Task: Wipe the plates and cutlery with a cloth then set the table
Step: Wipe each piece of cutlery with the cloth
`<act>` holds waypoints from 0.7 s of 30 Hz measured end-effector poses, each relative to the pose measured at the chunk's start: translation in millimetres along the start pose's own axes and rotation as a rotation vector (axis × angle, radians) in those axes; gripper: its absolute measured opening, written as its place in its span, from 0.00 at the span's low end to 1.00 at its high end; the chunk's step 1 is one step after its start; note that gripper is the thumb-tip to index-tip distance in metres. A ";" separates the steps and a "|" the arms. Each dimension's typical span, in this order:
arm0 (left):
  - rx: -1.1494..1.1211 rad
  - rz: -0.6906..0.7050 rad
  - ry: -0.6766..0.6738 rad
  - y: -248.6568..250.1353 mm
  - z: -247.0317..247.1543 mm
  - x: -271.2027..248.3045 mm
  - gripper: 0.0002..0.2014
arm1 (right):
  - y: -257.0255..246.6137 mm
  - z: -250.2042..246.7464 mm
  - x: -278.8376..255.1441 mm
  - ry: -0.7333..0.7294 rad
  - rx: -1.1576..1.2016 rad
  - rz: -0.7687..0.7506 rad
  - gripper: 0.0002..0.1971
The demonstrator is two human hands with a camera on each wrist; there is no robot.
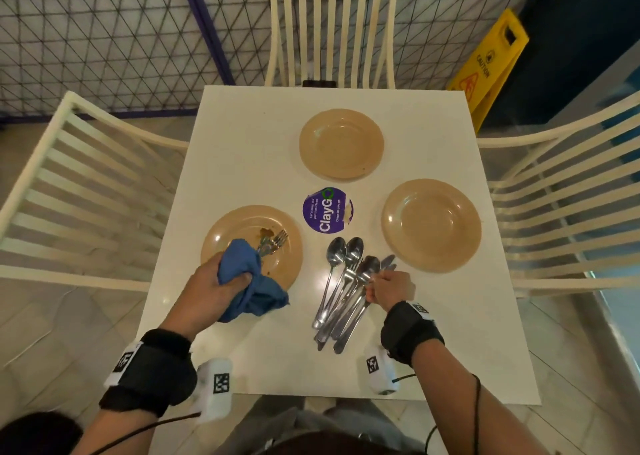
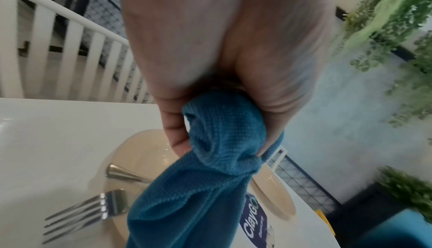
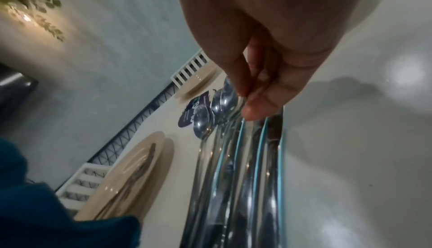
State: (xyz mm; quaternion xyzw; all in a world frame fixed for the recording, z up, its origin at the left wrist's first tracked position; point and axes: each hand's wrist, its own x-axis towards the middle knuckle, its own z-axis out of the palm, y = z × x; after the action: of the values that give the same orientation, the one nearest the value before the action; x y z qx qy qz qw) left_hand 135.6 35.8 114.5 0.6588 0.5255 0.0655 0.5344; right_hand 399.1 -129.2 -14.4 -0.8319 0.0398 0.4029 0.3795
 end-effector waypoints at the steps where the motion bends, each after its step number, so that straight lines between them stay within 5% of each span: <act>1: -0.020 -0.012 0.028 -3.1 -4.4 -1.0 0.14 | -1.3 1.2 -1.5 -0.011 -0.006 0.017 0.07; 4: -0.053 -0.042 0.086 -14.1 -17.7 -2.3 0.11 | -1.6 5.4 1.5 -0.022 -0.116 -0.008 0.10; 9: -0.085 -0.071 0.138 -34.5 -43.1 -2.5 0.11 | -15.7 2.4 -10.1 0.073 -0.641 -0.205 0.12; 13: -0.149 -0.059 0.187 -41.3 -60.0 -3.2 0.09 | -34.0 22.5 -33.8 0.096 -0.727 -0.309 0.12; 17: -0.166 -0.050 0.189 -46.9 -75.0 -2.4 0.08 | -51.3 79.4 -54.5 -0.048 -0.758 -0.444 0.12; 21: -0.177 -0.025 0.183 -51.6 -90.6 -1.9 0.08 | -60.0 146.6 -67.9 -0.248 -0.665 -0.385 0.13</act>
State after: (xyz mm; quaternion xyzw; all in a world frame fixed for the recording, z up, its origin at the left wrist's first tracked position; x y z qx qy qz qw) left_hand 43.9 85.6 113.6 0.5936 0.5724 0.1648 0.5412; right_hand 281.9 -5.7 12.3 -0.8468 -0.2955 0.4124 0.1601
